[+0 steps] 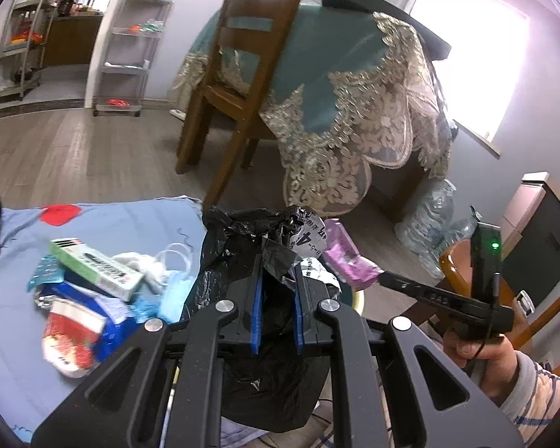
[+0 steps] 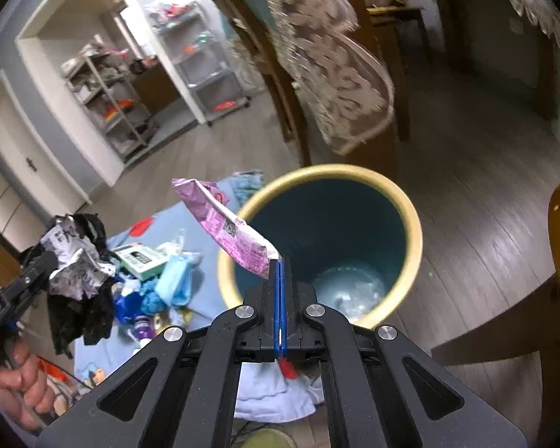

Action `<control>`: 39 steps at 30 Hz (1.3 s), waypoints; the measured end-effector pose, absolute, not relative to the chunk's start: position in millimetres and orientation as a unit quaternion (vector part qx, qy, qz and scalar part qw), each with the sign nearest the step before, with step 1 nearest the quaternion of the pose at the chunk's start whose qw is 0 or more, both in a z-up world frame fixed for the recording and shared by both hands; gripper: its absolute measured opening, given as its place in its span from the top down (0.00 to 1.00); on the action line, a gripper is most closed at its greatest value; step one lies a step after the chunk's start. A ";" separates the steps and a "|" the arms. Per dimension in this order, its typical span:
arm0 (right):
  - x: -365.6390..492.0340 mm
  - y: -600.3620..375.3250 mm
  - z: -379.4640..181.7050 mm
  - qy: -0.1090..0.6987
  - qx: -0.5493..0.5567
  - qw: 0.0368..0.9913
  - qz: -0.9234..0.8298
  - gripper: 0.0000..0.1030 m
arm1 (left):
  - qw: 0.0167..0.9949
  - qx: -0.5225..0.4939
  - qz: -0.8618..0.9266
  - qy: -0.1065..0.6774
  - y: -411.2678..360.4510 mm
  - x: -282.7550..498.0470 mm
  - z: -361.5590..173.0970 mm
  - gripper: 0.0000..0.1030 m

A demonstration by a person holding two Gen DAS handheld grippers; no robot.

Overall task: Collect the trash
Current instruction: 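Carry the pink wrapper over the bin and open the right tool while left holds bag, then lower the black bag into the bin and open the left tool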

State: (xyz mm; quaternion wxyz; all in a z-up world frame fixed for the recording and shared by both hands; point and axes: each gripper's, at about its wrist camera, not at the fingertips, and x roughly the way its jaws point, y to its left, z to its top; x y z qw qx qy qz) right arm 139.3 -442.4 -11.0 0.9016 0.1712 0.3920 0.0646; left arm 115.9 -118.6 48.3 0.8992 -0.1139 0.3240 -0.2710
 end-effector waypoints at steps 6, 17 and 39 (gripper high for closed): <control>155.9 -448.6 -27.2 0.425 0.181 0.886 0.037 0.98 | 0.892 -0.112 -0.279 0.338 -138.3 131.4 39.8 0.88; 152.2 -466.5 -31.6 0.389 0.233 0.890 0.047 0.46 | 0.869 -0.136 -0.292 0.376 -186.0 175.1 12.6 0.88; 142.7 -491.2 -30.9 0.331 0.289 0.897 0.048 0.36 | 0.858 -0.152 -0.271 0.410 -226.9 218.5 -26.6 0.33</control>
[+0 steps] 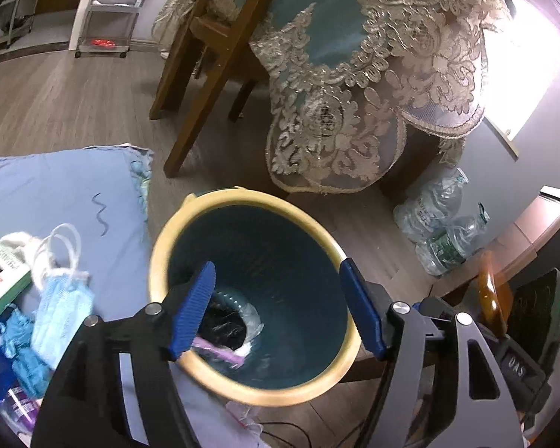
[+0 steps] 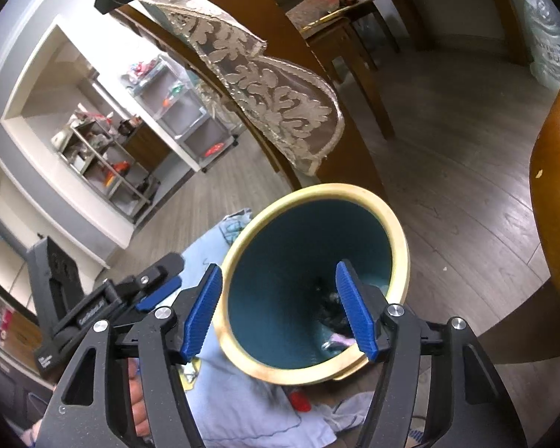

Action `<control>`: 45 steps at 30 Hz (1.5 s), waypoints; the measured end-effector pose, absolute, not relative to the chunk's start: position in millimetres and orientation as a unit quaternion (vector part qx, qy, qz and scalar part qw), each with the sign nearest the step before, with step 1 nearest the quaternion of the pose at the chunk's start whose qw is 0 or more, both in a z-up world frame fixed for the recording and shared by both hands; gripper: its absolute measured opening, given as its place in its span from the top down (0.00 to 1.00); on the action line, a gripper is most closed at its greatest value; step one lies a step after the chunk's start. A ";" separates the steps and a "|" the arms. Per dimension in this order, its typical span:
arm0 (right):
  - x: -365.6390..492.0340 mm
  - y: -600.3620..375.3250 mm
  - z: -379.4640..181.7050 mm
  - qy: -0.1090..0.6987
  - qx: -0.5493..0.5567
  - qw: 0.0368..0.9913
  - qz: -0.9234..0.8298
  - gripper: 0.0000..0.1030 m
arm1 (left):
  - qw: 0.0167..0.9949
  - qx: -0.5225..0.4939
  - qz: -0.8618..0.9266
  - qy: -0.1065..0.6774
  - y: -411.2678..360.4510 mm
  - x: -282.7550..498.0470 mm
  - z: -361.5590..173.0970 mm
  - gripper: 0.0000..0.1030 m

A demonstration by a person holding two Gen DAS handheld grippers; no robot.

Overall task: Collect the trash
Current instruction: 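Lower the black bag into the bin and open the left tool, then grasp the blue face mask on the pile with the right tool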

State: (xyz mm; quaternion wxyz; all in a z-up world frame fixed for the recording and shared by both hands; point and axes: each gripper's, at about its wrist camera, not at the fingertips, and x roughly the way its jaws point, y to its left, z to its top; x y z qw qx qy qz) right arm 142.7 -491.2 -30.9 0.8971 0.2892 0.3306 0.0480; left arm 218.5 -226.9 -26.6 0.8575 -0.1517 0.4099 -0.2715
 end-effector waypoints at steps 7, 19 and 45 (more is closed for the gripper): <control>141.4 -486.9 -29.0 0.332 0.278 0.900 0.047 0.32 | 0.875 -0.136 -0.253 0.391 -189.3 197.4 -13.1 0.22; 145.3 -467.1 -23.2 0.343 0.235 0.908 0.049 0.25 | 0.902 -0.076 -0.217 0.365 -108.1 154.5 20.7 0.11; 170.0 -360.1 -41.1 0.413 0.106 0.900 0.093 0.23 | 0.903 -0.156 -0.064 0.396 38.9 137.8 -31.2 0.09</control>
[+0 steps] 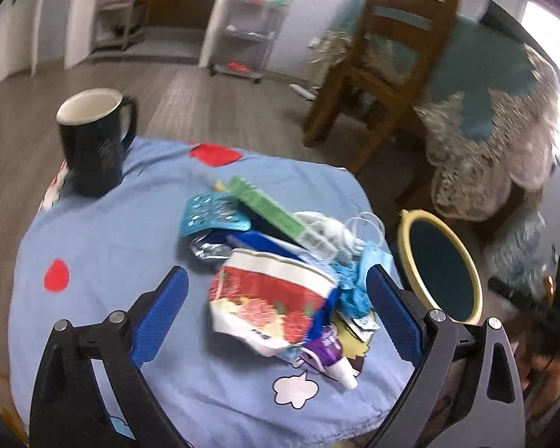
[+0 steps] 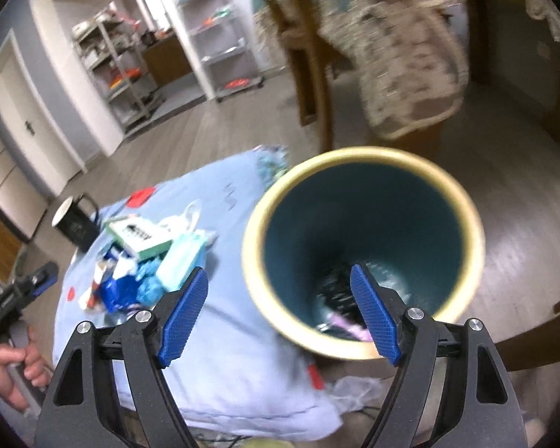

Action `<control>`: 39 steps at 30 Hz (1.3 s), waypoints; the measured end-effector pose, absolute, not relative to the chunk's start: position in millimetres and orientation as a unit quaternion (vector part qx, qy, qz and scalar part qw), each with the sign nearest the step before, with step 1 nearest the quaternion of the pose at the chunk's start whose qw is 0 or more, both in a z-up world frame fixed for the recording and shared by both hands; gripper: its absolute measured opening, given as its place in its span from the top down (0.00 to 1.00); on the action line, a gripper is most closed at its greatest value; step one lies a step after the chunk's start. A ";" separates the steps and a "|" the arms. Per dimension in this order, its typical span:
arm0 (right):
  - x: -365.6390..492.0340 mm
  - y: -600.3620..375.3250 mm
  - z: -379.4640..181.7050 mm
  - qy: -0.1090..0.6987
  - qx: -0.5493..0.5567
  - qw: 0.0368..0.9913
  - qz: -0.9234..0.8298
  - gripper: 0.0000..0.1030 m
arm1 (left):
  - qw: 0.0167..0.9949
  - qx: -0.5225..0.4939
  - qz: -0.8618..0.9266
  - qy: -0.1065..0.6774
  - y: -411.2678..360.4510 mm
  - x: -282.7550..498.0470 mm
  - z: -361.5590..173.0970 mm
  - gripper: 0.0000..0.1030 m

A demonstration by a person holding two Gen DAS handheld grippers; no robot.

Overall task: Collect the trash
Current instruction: 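Grasp the blue face mask on the pile with the right tool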

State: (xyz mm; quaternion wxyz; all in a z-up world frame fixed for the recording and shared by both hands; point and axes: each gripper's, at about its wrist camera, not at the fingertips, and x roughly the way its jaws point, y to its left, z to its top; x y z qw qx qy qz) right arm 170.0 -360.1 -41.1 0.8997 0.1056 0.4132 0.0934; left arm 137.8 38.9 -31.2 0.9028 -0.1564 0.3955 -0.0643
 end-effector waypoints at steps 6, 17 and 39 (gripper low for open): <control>195.8 -301.7 -58.8 0.444 0.086 0.881 0.140 0.23 | 0.894 -0.186 -0.035 0.406 61.9 140.5 -46.7 0.09; 252.8 -247.0 -109.2 0.516 0.118 0.836 0.146 0.34 | 0.877 -0.244 0.003 0.413 98.0 141.5 -65.3 0.09; 232.5 -261.5 -63.9 0.465 0.140 0.849 0.206 0.91 | 0.896 -0.191 -0.028 0.401 67.1 145.4 -51.4 0.10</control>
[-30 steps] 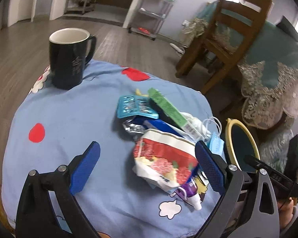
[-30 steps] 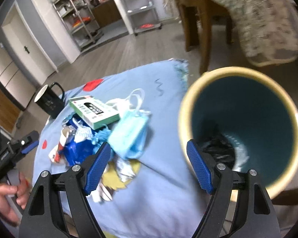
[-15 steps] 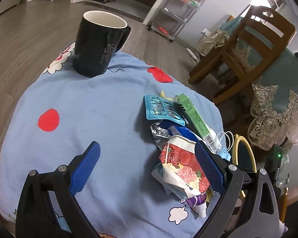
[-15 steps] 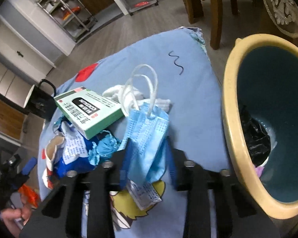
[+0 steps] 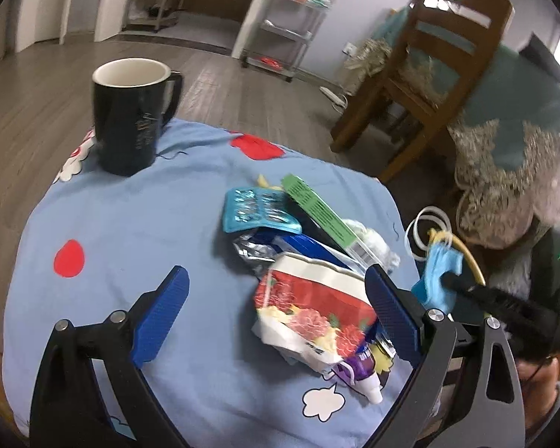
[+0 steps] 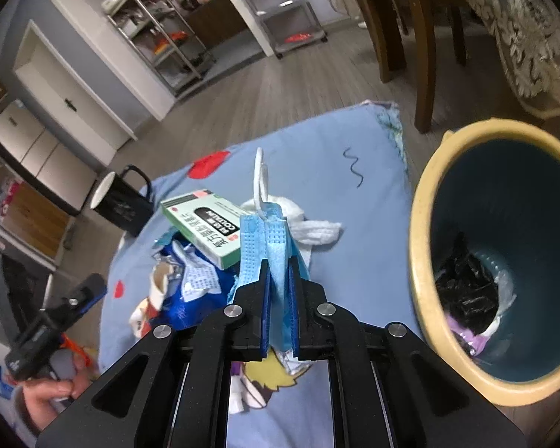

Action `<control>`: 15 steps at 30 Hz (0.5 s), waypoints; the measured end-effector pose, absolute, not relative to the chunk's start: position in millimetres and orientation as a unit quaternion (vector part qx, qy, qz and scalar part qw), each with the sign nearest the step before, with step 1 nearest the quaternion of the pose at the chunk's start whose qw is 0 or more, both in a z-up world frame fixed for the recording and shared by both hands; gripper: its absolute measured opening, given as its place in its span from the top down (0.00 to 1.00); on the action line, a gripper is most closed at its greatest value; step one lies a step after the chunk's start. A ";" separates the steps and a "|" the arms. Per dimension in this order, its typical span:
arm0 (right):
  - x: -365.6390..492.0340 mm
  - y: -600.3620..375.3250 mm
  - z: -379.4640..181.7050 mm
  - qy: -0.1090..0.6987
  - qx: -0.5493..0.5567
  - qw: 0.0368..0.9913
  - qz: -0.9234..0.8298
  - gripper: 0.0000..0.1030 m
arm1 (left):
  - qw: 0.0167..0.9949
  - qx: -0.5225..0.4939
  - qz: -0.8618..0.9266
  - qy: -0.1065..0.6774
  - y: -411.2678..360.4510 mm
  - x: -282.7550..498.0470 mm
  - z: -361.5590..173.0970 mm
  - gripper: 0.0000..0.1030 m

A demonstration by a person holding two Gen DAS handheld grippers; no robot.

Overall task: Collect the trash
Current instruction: 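Grasp the blue face mask on the pile with the right tool, then grasp the white tube with the left tool while the right tool holds the mask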

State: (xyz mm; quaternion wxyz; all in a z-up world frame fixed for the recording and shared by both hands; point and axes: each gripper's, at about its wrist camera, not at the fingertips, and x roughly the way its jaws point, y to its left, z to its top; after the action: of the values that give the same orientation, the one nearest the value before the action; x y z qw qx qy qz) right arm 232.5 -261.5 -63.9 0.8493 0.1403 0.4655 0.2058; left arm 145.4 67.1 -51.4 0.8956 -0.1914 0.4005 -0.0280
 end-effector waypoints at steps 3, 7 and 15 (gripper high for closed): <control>221.8 -274.2 -52.6 0.453 0.140 0.855 0.209 0.91 | 0.890 -0.189 -0.043 0.413 57.4 149.2 -54.3 0.10; 208.1 -295.5 -41.7 0.443 0.147 0.861 0.205 0.91 | 0.884 -0.172 -0.060 0.430 43.9 152.8 -60.6 0.10; 184.4 -328.4 -35.3 0.433 0.162 0.866 0.189 0.90 | 0.886 -0.079 -0.076 0.450 7.7 152.1 -66.2 0.10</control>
State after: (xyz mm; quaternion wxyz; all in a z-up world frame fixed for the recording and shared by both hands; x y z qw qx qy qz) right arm 184.4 -328.4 -35.3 0.8663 0.1619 0.4330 0.1893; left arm 152.1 7.7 -66.2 0.8861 -0.0791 0.4504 -0.0761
